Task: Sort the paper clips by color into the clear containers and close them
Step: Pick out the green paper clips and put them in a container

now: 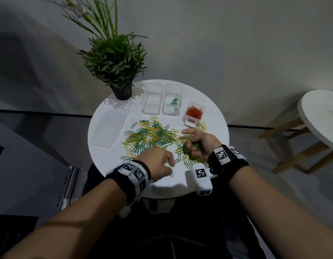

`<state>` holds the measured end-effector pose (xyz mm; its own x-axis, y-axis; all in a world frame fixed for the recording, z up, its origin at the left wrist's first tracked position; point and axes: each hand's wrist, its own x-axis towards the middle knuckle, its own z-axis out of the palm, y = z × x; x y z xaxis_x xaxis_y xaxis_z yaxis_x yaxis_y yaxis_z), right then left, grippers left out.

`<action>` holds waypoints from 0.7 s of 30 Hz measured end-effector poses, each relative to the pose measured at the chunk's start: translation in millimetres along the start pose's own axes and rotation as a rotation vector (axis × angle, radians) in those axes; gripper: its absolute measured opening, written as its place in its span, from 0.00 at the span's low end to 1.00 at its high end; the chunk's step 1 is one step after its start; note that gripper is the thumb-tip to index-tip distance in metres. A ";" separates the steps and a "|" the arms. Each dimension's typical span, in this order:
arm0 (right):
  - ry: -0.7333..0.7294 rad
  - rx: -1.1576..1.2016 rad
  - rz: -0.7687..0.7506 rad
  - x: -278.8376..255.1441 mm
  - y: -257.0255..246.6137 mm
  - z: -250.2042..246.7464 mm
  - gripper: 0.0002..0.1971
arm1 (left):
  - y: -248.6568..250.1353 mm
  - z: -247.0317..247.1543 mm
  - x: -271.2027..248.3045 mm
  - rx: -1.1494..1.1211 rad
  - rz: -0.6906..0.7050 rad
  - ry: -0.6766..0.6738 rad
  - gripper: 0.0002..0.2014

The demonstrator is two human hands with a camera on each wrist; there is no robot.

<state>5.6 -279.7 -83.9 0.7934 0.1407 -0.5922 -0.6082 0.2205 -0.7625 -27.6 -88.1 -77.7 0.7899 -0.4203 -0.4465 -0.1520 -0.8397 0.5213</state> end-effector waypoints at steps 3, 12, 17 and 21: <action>-0.009 0.017 0.064 1.5 3.5 -2.1 0.13 | 1.0 1.8 3.4 0.376 0.133 0.039 0.10; 0.038 -1.185 -0.285 -1.5 13.6 10.6 0.07 | -8.6 1.8 14.5 0.261 0.106 0.100 0.04; -0.040 -1.701 -0.345 -1.5 12.4 23.7 0.04 | -11.9 -13.4 21.8 -0.239 -0.016 0.167 0.07; -0.116 -1.852 -0.292 -0.5 11.8 34.8 0.06 | -12.5 -20.1 28.0 -0.382 -0.036 0.131 0.06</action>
<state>-1.1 -243.6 -83.5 0.8126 0.3695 -0.4508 0.3395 -0.9287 -0.1493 8.3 -82.4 -82.2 0.8637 -0.3244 -0.3858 0.0896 -0.6544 0.7509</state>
